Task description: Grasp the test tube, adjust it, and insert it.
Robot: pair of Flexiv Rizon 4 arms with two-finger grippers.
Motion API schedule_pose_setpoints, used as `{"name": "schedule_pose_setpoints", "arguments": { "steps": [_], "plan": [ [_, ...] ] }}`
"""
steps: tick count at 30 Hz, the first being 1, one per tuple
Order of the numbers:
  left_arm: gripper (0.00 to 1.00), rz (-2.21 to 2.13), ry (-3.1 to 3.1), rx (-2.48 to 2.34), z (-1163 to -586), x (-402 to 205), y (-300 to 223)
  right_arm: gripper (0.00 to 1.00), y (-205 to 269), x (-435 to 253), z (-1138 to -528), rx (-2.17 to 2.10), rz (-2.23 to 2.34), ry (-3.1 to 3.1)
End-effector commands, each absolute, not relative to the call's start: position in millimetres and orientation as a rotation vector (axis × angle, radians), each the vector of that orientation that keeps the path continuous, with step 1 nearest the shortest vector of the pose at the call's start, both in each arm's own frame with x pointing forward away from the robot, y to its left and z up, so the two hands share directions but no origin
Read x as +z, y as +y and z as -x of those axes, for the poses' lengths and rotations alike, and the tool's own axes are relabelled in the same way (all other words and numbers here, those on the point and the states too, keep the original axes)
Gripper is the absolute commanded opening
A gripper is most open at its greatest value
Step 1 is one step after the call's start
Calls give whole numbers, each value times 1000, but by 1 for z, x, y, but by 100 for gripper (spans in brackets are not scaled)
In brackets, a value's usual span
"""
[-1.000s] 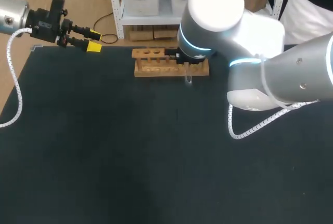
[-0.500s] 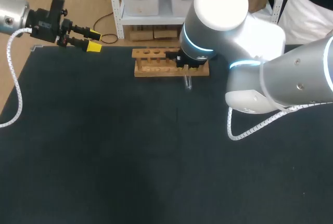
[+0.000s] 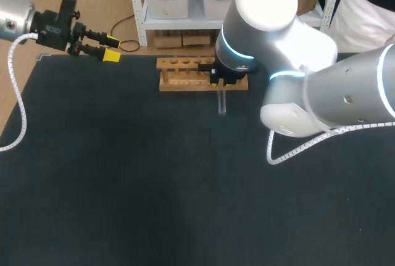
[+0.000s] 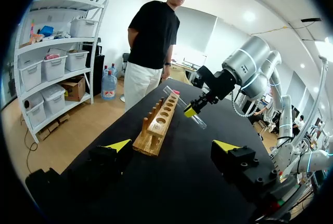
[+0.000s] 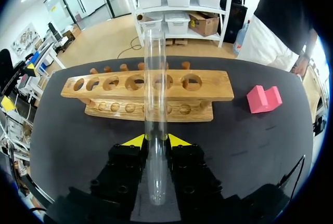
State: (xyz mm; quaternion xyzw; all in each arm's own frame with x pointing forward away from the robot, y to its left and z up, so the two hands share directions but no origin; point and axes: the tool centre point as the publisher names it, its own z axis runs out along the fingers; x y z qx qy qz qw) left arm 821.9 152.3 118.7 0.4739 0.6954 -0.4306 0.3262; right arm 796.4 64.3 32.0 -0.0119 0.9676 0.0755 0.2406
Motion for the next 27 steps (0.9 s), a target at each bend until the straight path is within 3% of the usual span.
{"name": "schedule_pose_setpoints", "arguments": {
  "steps": [1, 27],
  "plan": [
    [100, -1244, 1821, -1129, -823, 118, 153, 0, 65, 30, -800, 206, 31, 2657],
    [100, -1244, 1821, -1129, -823, 118, 153, 0, 56, 91, -751, 206, 9, 2596]
  ]
}}
